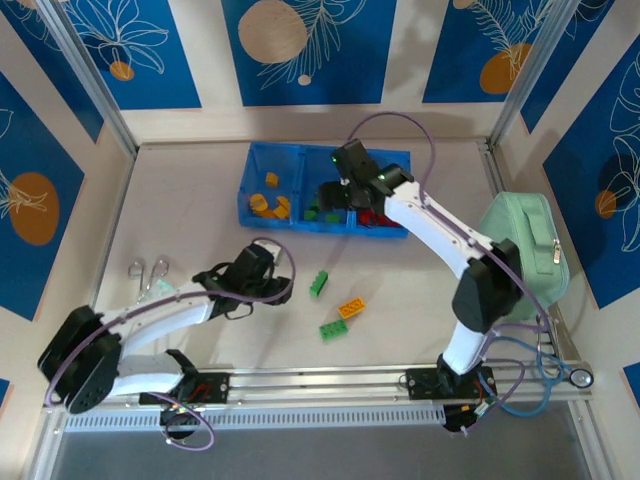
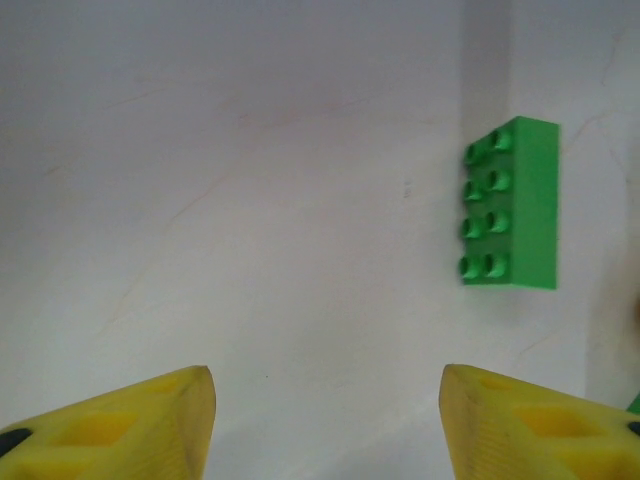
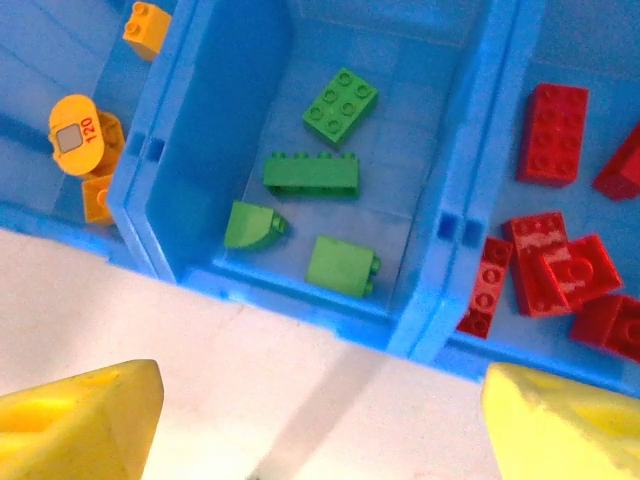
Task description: Sort the legos into containers by color
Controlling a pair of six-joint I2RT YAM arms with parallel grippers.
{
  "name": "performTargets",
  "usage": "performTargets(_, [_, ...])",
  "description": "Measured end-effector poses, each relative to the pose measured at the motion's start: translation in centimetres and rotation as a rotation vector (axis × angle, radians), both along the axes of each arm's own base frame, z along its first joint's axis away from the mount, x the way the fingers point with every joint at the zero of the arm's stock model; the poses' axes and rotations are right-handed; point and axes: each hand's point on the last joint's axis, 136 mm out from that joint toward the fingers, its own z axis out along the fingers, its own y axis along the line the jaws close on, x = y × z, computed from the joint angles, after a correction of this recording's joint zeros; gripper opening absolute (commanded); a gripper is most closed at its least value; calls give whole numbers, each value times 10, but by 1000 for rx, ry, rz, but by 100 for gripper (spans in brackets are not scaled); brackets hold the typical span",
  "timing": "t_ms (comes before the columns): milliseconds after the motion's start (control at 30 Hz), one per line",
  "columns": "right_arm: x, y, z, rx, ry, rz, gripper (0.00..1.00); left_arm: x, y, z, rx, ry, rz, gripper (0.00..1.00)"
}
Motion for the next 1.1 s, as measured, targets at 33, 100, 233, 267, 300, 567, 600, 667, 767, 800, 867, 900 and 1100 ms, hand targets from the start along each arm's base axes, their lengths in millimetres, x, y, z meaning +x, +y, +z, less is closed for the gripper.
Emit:
performTargets(33, [-5,-4,-3,6,4,-6,84,2,-7,0,11,0,-23,62])
performTargets(100, [-16,-17,-17,20,22,-26,84,5,-26,1,33,3,-71,62])
performTargets(233, [-37,-45,-48,25,77,-87,84,11,-57,-2,60,5,-141,63])
performTargets(267, [-42,-51,-55,27,89,-101,84,11,-62,-3,66,8,-153,63])
performTargets(300, [-48,-58,-62,31,102,-118,84,11,-69,-5,71,13,-164,62])
performTargets(567, [-77,-85,-82,81,118,-188,83,10,-89,-37,193,66,-221,42])
performTargets(600, [-79,-87,-83,87,116,-195,83,9,-89,-41,208,73,-225,38])
performTargets(667, [-83,-90,-85,94,115,-204,83,8,-89,-46,233,84,-231,29])
performTargets(767, [-88,-92,-87,107,112,-214,82,9,-88,-46,262,88,-228,22])
performTargets(800, [-89,-93,-88,113,109,-218,82,11,-88,-44,268,84,-225,20])
performTargets(867, [-92,-94,-90,120,108,-225,82,16,-91,-39,275,73,-218,19])
performTargets(900, [-94,-95,-90,124,107,-228,82,19,-93,-36,276,64,-214,19])
performTargets(1100, [-106,-101,-103,139,118,-256,81,38,-99,-14,263,21,-184,18])
